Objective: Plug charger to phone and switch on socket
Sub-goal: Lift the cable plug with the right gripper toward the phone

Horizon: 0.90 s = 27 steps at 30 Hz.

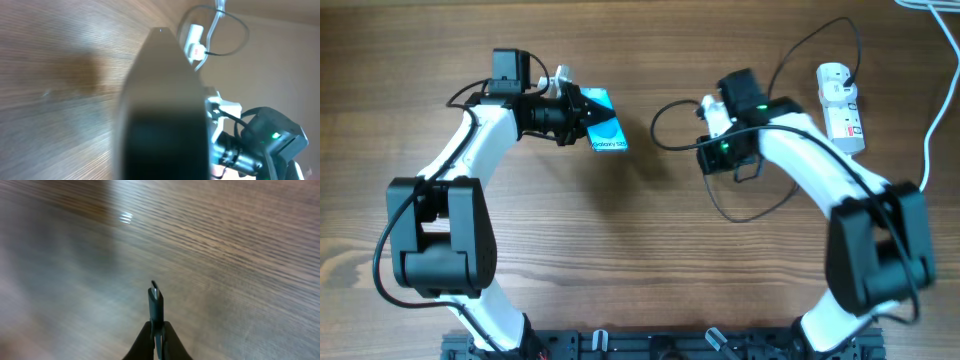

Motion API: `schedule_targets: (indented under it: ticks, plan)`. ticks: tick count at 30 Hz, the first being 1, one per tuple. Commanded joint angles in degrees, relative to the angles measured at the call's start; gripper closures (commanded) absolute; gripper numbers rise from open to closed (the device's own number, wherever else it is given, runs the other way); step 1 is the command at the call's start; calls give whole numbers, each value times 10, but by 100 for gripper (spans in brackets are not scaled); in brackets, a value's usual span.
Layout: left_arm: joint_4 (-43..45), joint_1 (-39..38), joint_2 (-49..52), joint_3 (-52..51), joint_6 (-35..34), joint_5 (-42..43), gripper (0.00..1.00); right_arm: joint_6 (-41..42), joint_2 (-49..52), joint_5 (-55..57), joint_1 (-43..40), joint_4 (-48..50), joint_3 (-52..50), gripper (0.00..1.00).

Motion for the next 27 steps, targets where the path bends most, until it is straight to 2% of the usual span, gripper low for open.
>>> schedule_targets:
  ticks: [1,7,10,15,18,24,26,27]
  plan:
    - [17,1,-6,5,9,50,96,-16,-42,-44,-6,-19,-2,92]
    - [21,1,-6,5,9,47,96,-14,-41,-48,-6,-22,-5,96]
    - [21,1,-6,5,9,47,96,-15,-35,-3,-2,-22,-5,76]
    - [20,1,-6,5,9,38,96,-12,4,86,44,6,-5,72]
    - [19,1,-6,5,9,39,96,7,46,136,72,28,-5,73]
    - [18,1,-6,5,9,39,96,17,146,140,80,78,-5,73]
    - [18,1,-6,5,9,39,96,17,169,139,80,76,-5,82]
    - [18,1,-6,5,9,39,96,17,172,139,80,74,-5,92]
